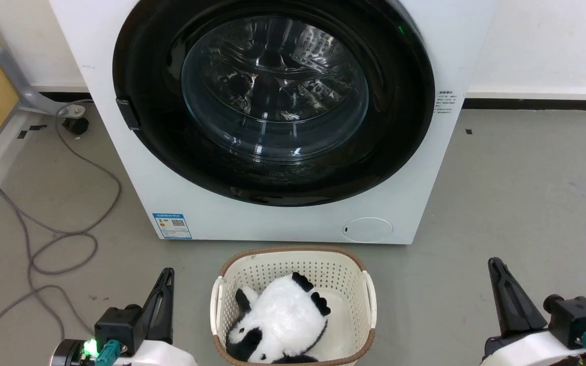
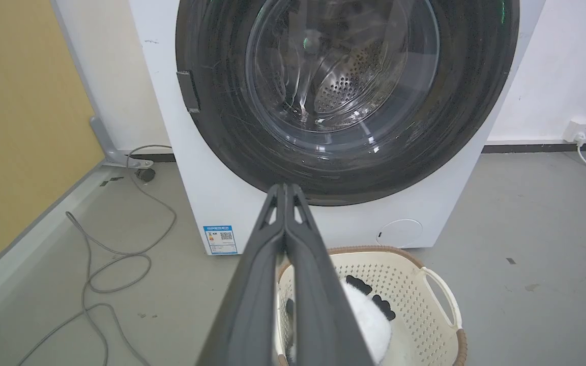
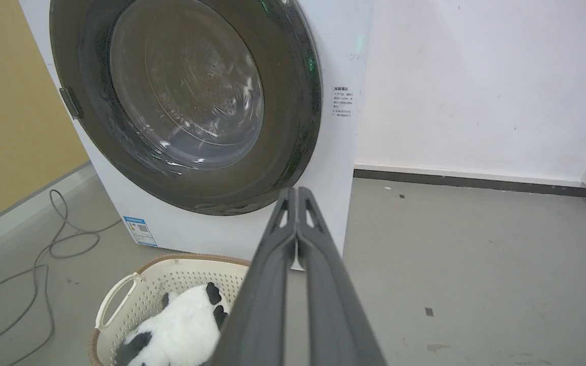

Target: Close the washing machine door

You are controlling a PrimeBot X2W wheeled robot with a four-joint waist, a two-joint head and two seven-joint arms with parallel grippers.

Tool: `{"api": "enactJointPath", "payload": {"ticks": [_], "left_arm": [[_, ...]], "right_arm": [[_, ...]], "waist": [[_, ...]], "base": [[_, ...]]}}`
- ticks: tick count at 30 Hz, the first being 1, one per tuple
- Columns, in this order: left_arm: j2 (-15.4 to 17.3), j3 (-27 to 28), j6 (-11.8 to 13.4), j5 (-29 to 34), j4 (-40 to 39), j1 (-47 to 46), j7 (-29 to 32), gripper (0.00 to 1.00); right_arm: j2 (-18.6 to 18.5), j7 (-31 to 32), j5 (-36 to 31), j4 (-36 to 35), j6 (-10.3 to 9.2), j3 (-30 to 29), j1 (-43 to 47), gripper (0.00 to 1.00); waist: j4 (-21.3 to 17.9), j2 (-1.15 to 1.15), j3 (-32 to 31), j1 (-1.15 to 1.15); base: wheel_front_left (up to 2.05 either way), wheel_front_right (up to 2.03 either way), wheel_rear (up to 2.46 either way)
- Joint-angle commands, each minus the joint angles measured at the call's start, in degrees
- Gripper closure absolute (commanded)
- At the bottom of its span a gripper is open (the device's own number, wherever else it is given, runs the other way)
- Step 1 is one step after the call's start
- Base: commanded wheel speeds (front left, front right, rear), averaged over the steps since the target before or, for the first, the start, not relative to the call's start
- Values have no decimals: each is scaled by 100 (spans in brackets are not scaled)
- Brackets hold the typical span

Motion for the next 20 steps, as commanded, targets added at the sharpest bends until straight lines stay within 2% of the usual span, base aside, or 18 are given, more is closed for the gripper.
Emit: {"api": "enactJointPath", "payload": {"ticks": [1,20], "left_arm": [[-4,-2,47,48,-39,-97,43,100],[-9,-8,156,121,-127,-174,265,100]], "right_arm": [[23,22,-70,-39,-2,25,-98,100],[30,246,-199,-76,-3,116,-165,100]], "waist": [[-3,0,0,0],[-52,0,-2,0]], "base": [[0,0,0],[0,0,0]]}}
